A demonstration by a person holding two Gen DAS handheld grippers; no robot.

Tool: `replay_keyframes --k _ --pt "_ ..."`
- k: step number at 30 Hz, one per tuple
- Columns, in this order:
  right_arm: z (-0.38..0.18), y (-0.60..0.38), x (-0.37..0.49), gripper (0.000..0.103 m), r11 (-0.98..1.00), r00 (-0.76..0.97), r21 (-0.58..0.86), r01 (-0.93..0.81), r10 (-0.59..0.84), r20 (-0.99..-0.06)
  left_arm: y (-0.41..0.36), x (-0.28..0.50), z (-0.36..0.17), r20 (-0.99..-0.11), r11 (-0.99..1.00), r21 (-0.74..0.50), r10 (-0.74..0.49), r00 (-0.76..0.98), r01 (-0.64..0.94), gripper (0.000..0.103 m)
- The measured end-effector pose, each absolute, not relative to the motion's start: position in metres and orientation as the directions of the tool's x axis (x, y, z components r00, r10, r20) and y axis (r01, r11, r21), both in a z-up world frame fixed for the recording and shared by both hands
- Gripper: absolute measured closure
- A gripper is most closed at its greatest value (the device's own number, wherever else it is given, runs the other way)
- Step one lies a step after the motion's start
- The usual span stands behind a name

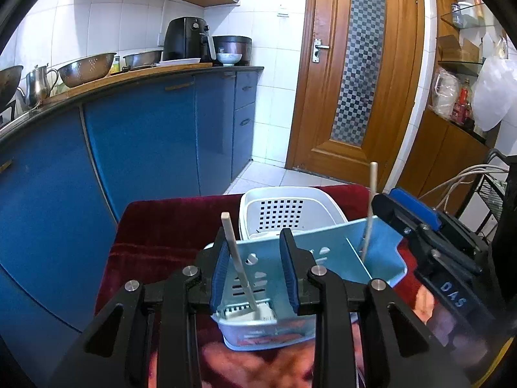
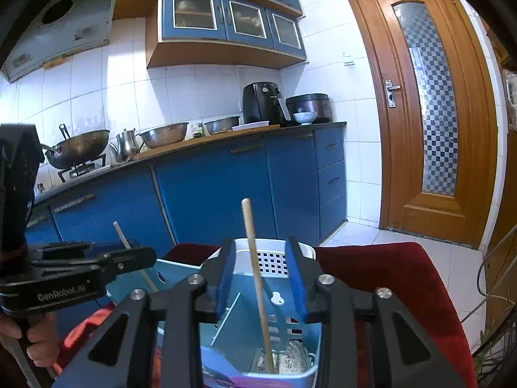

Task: Organize utensils
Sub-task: 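Lower both chopsticks into the holder and open both tools, then move both tools back down toward the utensils on the table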

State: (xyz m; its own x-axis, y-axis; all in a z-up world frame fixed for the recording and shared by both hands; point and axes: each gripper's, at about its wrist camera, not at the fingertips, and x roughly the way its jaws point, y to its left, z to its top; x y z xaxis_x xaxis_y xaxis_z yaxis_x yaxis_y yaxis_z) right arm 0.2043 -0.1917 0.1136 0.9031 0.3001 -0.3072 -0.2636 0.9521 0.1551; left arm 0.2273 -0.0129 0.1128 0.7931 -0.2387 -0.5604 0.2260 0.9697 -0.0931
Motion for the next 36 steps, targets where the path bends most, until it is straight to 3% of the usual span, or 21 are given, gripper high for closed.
replay_keyframes --k 14,19,36 --pt "0.139 -0.2 0.158 0.06 0.944 0.871 0.248 -0.219 0.304 -0.386 0.002 0.186 0.139 -0.557 0.974 -0.086 -0.221 0.801 0.209 0.072" --pt "0.143 -0.201 0.14 0.06 0.951 0.839 0.245 -0.19 0.287 -0.461 0.012 0.17 0.144 -0.572 0.976 -0.1 -0.216 0.791 0.194 0.072" --pt "0.109 -0.202 0.088 0.06 0.957 0.726 0.239 -0.165 0.282 -0.627 0.022 0.104 0.115 -0.652 0.971 -0.135 -0.238 0.72 0.199 0.072"
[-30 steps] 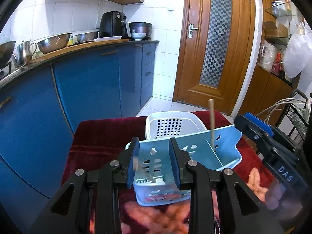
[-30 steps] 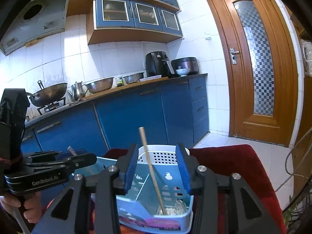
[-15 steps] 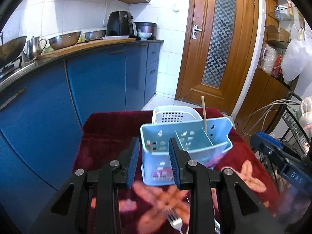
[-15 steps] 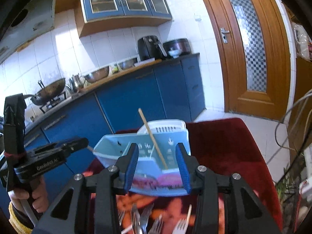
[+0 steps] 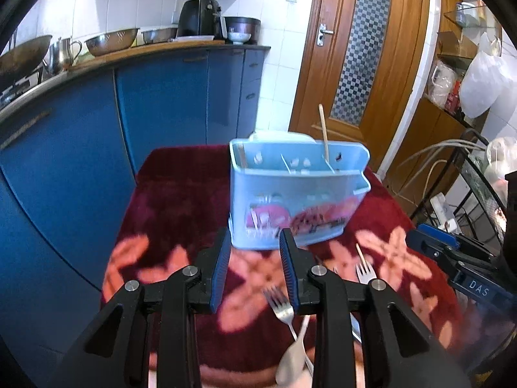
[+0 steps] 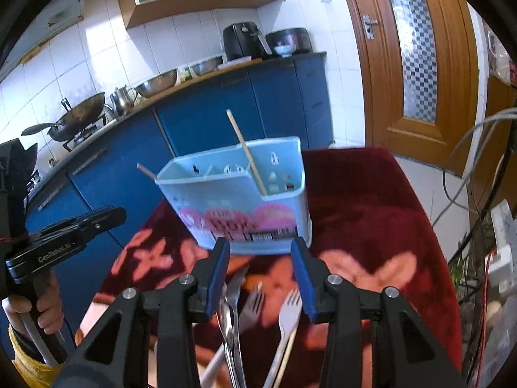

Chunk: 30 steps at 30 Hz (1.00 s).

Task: Organize utensils
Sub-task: 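Move both tools back down toward the utensils on the table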

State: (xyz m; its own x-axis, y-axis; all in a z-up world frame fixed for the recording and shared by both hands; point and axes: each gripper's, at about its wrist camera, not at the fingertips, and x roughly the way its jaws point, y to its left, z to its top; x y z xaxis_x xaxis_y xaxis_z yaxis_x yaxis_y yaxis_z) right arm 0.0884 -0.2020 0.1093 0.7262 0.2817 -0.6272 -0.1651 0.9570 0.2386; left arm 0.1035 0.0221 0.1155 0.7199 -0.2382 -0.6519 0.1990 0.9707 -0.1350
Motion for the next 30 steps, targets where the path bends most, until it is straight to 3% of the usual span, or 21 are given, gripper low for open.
replay_keyframes --k 30 --pt "0.039 -0.233 0.072 0.06 0.965 0.61 0.253 -0.062 0.238 -0.756 -0.009 0.112 0.012 -0.824 0.957 -0.228 -0.288 0.487 0.18 0.072"
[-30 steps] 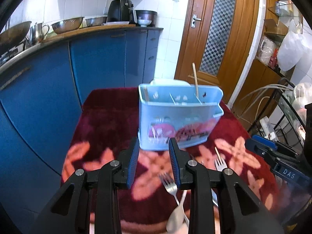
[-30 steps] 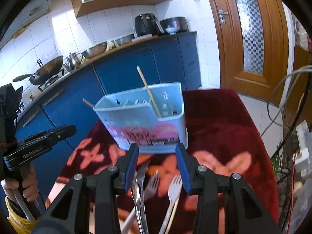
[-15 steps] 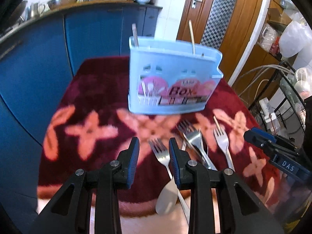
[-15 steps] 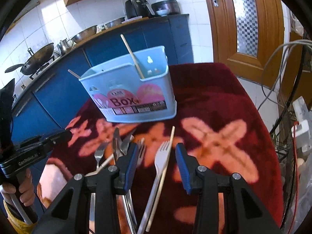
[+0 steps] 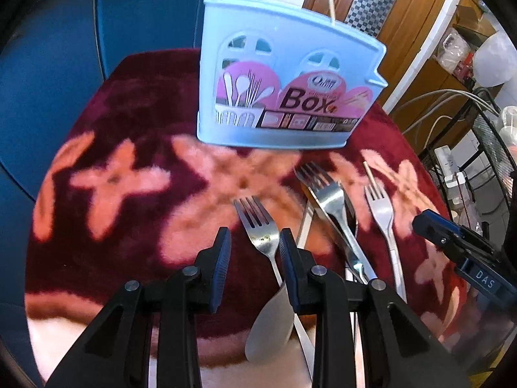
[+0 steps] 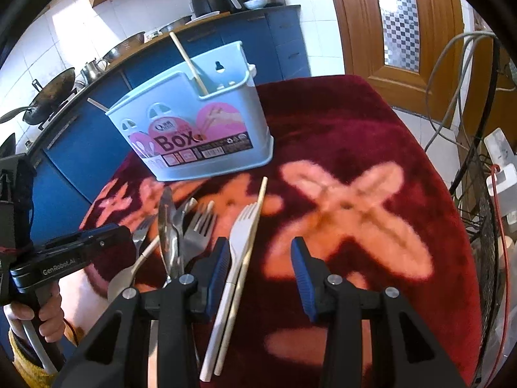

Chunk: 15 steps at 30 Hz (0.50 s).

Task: Organize utensils
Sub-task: 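Move both tools back down toward the utensils on the table, then grasp a thin silver knife with the left tool while the right tool grasps a silver knife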

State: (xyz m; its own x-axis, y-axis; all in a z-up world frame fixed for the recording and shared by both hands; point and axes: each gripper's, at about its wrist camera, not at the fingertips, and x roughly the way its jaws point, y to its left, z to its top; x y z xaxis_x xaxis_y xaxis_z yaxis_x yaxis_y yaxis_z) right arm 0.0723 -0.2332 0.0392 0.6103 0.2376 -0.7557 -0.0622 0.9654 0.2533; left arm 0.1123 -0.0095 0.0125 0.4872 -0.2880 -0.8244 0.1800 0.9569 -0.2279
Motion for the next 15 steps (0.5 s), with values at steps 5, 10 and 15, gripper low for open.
replay_keyframes --k 5,10,15 --pt "0.034 -0.236 0.073 0.06 0.966 0.603 0.252 -0.053 0.232 -0.763 -0.009 0.119 0.002 -0.831 0.953 -0.25 -0.302 0.468 0.17 0.072" --pt "0.029 -0.238 0.075 0.06 0.966 0.597 0.255 -0.043 0.23 -0.768 -0.009 0.124 -0.004 -0.821 0.939 -0.297 -0.345 0.456 0.175 0.075" --pt "0.026 -0.238 0.077 0.06 0.965 0.59 0.258 -0.04 0.231 -0.773 -0.012 0.128 -0.007 -0.806 0.922 -0.339 -0.388 0.447 0.188 0.08"
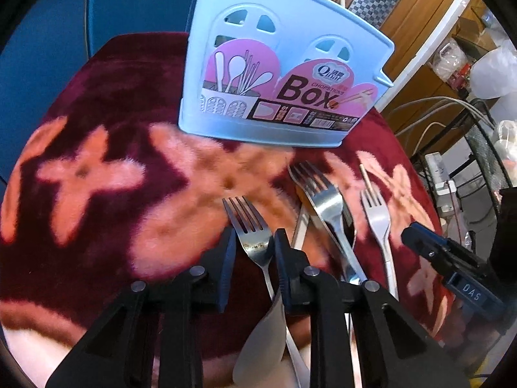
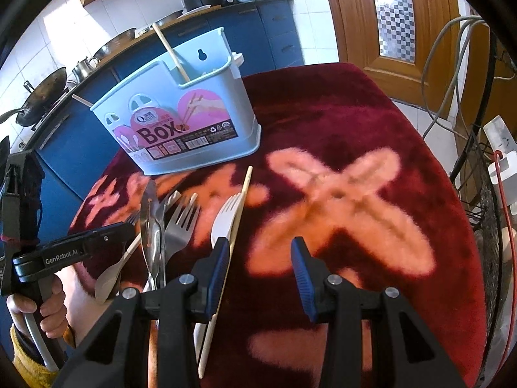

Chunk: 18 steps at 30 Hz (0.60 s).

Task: Organize utensils
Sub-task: 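Grasp a thin silver knife with the left tool while the right tool grasps a silver knife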

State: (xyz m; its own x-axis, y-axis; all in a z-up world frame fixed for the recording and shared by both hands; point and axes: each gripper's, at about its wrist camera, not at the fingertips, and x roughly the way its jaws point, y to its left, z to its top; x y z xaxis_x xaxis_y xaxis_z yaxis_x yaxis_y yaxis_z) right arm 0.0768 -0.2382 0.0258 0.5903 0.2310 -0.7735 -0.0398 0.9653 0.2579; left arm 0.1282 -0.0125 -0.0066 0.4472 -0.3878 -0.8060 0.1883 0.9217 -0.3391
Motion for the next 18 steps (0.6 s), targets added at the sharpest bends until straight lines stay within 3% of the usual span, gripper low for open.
replay_keyframes --k 18 --pt "0.025 -0.238 0.077 0.06 0.965 0.587 0.258 -0.042 0.233 -0.776 -0.026 0.132 -0.012 -0.794 0.904 -0.37 -0.428 0.432 0.215 0.08"
